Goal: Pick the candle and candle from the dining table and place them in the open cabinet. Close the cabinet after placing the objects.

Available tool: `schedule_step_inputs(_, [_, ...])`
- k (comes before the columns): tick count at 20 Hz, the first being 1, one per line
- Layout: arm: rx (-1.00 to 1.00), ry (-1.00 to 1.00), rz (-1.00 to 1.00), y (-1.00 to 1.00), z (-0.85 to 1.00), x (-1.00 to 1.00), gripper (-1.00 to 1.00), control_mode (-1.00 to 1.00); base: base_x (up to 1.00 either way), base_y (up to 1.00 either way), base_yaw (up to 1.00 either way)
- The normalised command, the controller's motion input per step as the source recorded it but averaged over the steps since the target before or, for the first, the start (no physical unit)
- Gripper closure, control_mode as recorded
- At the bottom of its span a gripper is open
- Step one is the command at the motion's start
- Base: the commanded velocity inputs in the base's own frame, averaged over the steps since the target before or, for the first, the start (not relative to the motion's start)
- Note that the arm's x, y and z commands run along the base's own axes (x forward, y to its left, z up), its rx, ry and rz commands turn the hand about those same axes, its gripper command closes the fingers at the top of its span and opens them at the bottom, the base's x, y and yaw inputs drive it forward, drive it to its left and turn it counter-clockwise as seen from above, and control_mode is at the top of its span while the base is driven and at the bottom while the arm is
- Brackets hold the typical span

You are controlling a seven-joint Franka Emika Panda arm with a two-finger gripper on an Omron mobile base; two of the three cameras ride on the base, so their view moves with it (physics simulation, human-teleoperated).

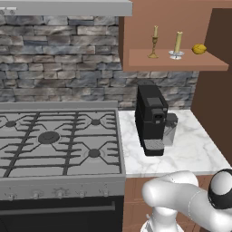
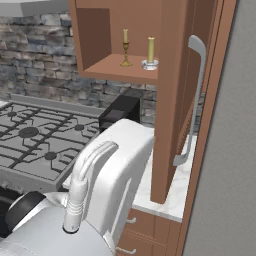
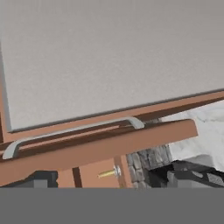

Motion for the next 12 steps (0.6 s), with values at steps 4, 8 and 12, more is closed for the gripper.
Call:
schedule_step_inputs(4, [0.07, -0.01, -0.24, -0.09, -0.05, -0.01, -1.0, -1.0, 0.0, 0.0, 0.0])
schedule_step_inputs(8, [0.0, 0.0, -0.3, -0.14, 0.0, 0.0, -1.0, -1.0, 0.0, 0.0, 0.0])
schedule_step_inputs(12, [0.0, 0.04, -0.27, -0.12, 0.0, 0.06, -1.0, -1.0, 0.0, 0.0, 0.0])
